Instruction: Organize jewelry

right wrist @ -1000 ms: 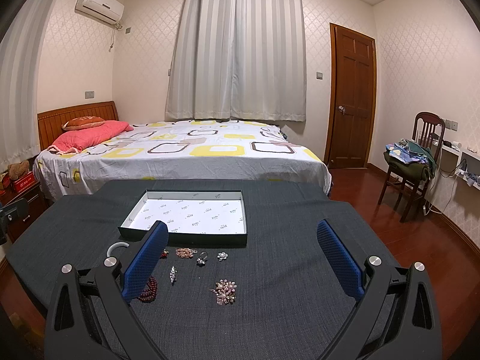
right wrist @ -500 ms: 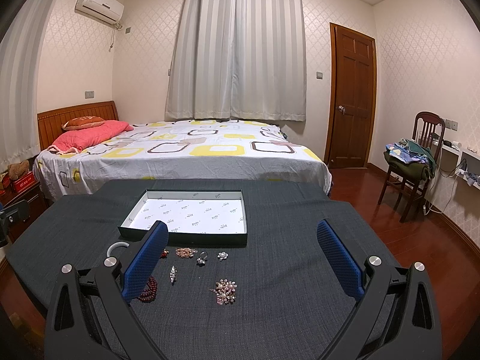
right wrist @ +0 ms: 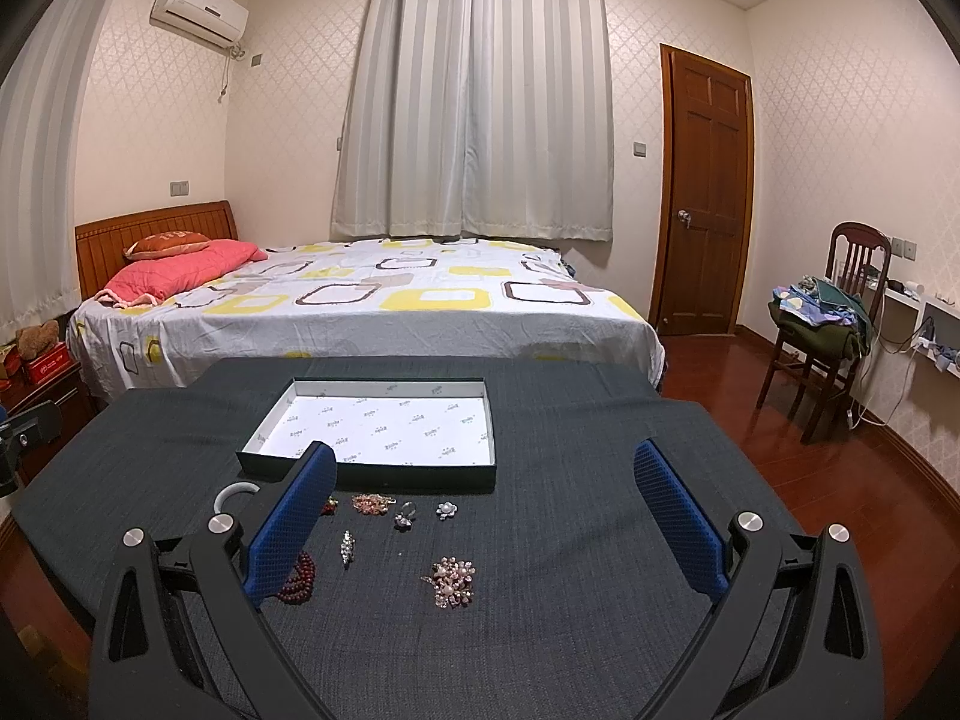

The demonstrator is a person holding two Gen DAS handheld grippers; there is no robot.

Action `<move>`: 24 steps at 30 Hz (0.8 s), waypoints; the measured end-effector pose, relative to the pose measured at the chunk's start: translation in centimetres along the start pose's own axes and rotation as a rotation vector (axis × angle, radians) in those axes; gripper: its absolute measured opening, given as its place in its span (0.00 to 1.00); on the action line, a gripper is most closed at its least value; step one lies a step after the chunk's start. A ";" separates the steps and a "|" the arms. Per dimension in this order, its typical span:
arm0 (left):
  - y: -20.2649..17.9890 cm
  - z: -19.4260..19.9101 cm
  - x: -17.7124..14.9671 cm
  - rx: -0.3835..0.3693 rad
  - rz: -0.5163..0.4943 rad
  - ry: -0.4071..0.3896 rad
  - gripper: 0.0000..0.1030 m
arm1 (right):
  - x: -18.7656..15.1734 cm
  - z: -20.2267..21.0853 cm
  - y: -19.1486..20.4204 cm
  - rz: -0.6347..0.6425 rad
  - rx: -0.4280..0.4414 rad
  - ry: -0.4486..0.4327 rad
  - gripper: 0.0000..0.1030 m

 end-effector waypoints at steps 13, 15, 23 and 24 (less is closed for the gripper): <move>0.3 -0.9 -2.1 -0.015 -0.003 0.023 0.96 | -2.1 -0.8 0.1 0.002 0.008 0.023 0.94; 0.4 -1.6 -3.0 -0.027 -0.002 0.046 0.96 | -3.3 -1.4 0.0 -0.002 0.012 0.039 0.94; 1.4 -6.5 -9.4 -0.031 0.007 0.215 0.96 | -9.9 -4.4 -0.2 -0.024 0.033 0.160 0.94; 1.6 -7.0 -10.3 -0.032 0.012 0.241 0.96 | -10.7 -4.7 -0.3 -0.028 0.035 0.179 0.94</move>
Point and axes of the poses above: each gripper's, at about its wrist camera, not at the fingertips, and z roughly against the way its jaws point, y to its left, x to its top, the point moved 8 cm from there along -z, roughly the way its jaws point, and after that the axes turned 15 degrees about -y, right-handed, at the moved point
